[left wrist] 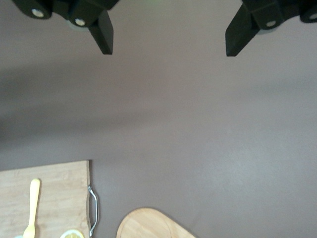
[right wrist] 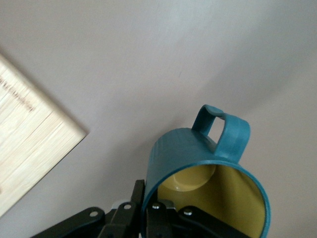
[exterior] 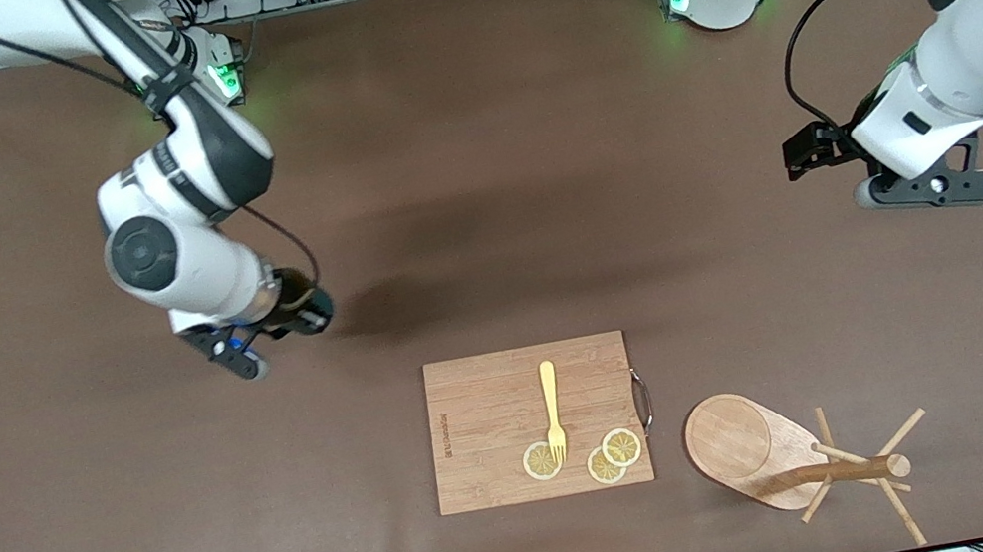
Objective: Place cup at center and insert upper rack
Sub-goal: 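Carry the teal mug with the right gripper toward the table center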
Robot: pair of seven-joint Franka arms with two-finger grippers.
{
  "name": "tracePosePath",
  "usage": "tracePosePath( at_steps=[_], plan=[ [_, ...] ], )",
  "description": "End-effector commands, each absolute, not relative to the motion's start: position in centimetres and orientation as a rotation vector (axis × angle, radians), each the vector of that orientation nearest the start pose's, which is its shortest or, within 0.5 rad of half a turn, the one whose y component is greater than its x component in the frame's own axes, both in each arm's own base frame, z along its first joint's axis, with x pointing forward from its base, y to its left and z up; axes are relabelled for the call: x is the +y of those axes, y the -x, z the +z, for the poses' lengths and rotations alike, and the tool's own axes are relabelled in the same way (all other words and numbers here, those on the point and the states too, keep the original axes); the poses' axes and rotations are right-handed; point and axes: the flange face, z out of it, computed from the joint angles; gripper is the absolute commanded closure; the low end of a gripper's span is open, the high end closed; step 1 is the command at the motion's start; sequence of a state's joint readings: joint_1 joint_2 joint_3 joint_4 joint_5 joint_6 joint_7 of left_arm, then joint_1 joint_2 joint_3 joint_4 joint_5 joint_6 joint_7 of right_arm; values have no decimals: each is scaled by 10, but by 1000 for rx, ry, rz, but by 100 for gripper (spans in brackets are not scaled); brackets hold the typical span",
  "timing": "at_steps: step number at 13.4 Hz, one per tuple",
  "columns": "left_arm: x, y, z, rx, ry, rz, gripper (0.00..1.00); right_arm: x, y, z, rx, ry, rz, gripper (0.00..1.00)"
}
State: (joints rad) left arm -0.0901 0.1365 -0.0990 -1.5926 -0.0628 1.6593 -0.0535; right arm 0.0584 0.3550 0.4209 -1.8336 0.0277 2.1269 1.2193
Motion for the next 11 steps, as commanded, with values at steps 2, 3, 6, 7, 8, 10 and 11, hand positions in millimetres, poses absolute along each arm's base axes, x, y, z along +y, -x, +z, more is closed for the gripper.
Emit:
tracePosePath(
  at_steps=[2, 3, 6, 7, 8, 10, 11],
  plan=[
    [-111, -583, 554, 203, 3185, 73, 0, 357, -561, 359, 1403, 2669, 275, 100],
    [-111, -583, 553, 203, 3185, 75, 0, 384, -555, 357, 1471, 2633, 291, 100],
    [-114, -583, 553, 213, 3185, 73, 0, 453, -533, 334, 1586, 2593, 297, 100],
    [-115, -582, 553, 213, 3184, 76, 0, 478, -529, 323, 1645, 2561, 294, 100],
    [-116, -583, 552, 218, 3184, 76, 0, 494, -525, 312, 1681, 2562, 244, 100],
    [-113, -583, 552, 210, 3185, 78, 0, 524, -511, 291, 1732, 2530, 249, 100],
    [-114, -584, 551, 208, 3185, 76, 0, 538, -500, 285, 1715, 2538, 250, 100]
  ],
)
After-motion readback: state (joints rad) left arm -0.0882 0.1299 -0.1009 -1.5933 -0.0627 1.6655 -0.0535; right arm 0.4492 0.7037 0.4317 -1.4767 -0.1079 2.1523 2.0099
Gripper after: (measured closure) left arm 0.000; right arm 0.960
